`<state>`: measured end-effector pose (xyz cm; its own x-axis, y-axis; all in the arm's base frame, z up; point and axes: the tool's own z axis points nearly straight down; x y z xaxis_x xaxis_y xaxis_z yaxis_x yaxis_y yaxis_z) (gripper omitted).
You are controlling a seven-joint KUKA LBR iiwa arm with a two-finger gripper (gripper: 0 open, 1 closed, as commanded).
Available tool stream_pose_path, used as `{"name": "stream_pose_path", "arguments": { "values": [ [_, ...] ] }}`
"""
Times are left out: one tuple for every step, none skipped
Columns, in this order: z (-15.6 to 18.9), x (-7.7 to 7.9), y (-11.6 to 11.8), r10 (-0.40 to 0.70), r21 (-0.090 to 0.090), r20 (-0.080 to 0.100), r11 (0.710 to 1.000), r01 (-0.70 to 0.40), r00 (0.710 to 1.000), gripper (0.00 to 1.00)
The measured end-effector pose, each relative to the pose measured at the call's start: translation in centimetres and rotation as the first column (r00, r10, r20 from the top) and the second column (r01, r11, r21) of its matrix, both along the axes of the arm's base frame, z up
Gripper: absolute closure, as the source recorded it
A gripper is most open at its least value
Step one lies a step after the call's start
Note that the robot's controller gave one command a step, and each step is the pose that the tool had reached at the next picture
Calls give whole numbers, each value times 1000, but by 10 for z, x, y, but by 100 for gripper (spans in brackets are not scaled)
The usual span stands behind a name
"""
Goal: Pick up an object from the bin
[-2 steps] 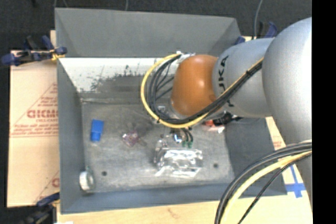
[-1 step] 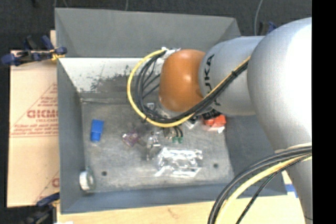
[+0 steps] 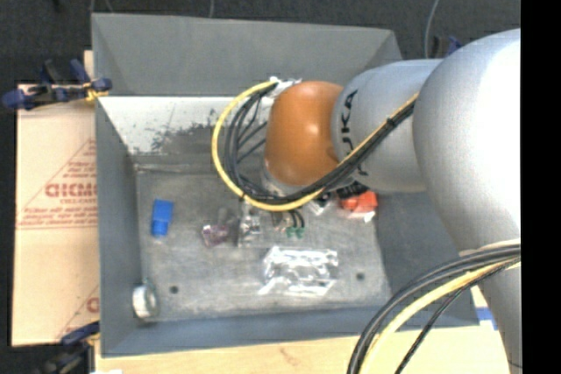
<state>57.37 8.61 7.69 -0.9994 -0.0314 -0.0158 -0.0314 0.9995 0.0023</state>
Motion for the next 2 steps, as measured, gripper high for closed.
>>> {"name": "stream_pose_path", "arguments": {
  "values": [
    [118,2,-42,-12,-4,-4,1000,12,1000,100],
    [241,43,-108,310,-9,-4,951,-310,951,100]
  ]
}}
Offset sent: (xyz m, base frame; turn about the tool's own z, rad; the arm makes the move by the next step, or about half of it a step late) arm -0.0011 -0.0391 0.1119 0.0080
